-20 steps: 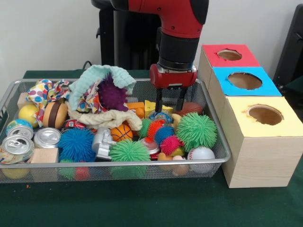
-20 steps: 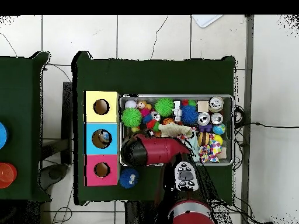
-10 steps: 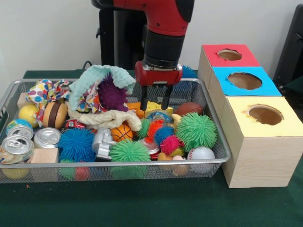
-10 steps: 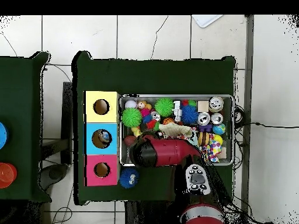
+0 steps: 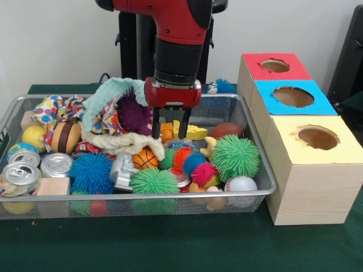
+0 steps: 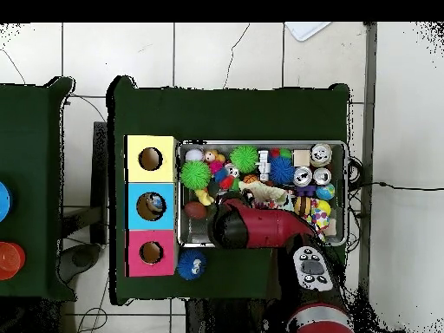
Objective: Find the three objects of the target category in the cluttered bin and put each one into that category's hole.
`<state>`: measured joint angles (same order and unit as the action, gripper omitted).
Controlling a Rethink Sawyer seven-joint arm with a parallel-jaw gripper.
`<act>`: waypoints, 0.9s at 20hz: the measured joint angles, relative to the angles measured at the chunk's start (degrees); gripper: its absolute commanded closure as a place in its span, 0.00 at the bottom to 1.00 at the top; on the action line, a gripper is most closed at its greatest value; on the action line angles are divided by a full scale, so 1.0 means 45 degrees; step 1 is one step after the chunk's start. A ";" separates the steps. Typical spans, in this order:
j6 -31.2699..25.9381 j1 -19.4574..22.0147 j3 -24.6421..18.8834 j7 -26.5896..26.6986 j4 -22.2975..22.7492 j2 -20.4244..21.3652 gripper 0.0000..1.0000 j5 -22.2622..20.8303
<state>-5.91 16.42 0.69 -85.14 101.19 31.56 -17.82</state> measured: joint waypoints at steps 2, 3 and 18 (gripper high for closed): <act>0.0212 0.0086 -0.0070 0.0000 -0.0002 -0.0064 0.00 0.0000; 0.0351 0.0160 -0.0145 0.0000 -0.0004 -0.0118 0.00 0.0003; 0.0456 0.0993 -0.0750 0.0003 0.0028 -0.1124 0.00 -0.0003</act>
<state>-3.86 20.89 -2.68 -85.13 101.31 26.51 -17.83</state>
